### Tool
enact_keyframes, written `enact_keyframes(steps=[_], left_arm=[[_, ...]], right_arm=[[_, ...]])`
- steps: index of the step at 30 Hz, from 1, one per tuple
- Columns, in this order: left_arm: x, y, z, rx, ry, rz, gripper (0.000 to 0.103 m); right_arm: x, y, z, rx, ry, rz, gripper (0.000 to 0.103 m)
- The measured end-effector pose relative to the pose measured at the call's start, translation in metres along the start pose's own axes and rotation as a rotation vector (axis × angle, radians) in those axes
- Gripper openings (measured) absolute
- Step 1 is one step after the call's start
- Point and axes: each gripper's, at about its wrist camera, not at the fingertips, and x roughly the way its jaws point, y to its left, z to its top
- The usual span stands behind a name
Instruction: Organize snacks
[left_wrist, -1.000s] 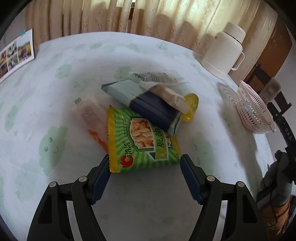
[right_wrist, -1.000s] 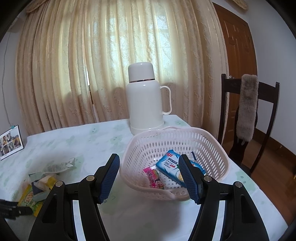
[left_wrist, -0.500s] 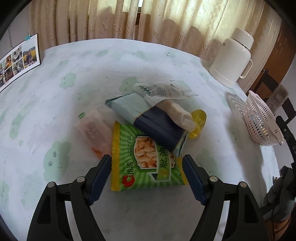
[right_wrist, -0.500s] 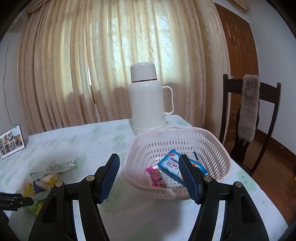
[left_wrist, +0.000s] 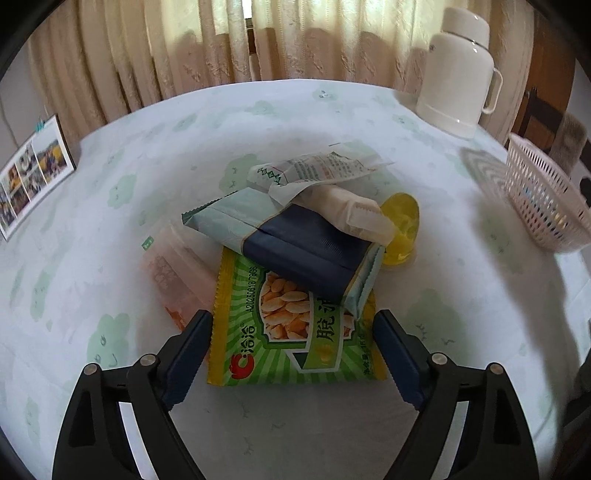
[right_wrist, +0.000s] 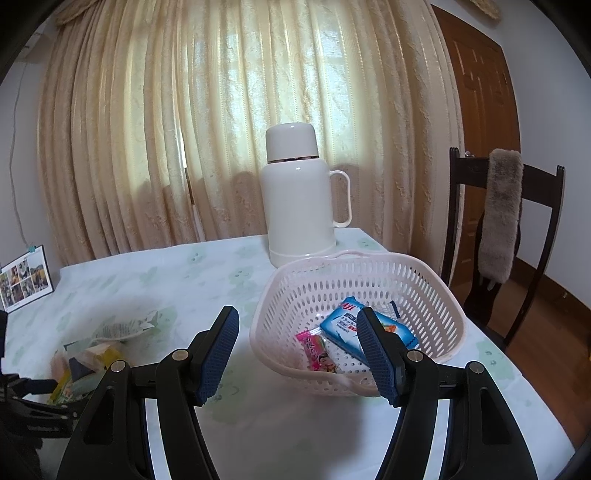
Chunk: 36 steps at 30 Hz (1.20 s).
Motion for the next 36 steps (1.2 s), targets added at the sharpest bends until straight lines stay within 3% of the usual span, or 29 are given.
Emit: enact_keyframes(steps=[7, 18, 20, 21, 26, 27, 29, 31, 36], left_arm=[[-0.018, -0.001, -0.007, 0.063, -0.047, 0.004, 0.061], [-0.061, 0.017, -0.028, 0.046, -0.073, -0.079, 0.058], [-0.071, 0.022, -0.029, 0.037, -0.086, -0.081, 0.022], [-0.073, 0.025, -0.029, 0.030, -0.079, -0.091, 0.009], [-0.079, 0.051, -0.027, -0.083, -0.072, -0.162, 0.011], [-0.077, 0.056, -0.028, -0.102, -0.068, -0.161, 0.015], [-0.074, 0.062, -0.030, -0.133, -0.061, -0.163, 0.035], [-0.074, 0.065, -0.032, -0.153, -0.078, -0.145, 0.060], [-0.072, 0.062, -0.034, -0.095, -0.129, -0.086, 0.070]], right_arm=[[-0.001, 0.001, -0.001, 0.001, -0.001, -0.001, 0.067], [-0.001, -0.001, -0.002, -0.003, 0.001, -0.012, 0.067], [0.000, -0.002, -0.002, -0.007, -0.003, -0.016, 0.067], [-0.001, -0.002, -0.002, -0.011, -0.007, -0.021, 0.067], [-0.003, 0.001, -0.005, -0.033, -0.019, -0.045, 0.067], [-0.003, 0.002, -0.005, -0.038, -0.019, -0.049, 0.067], [-0.003, 0.004, -0.005, -0.048, -0.021, -0.057, 0.067], [-0.004, 0.004, -0.004, -0.052, -0.028, -0.068, 0.067], [-0.010, 0.009, -0.006, -0.051, -0.023, -0.077, 0.067]])
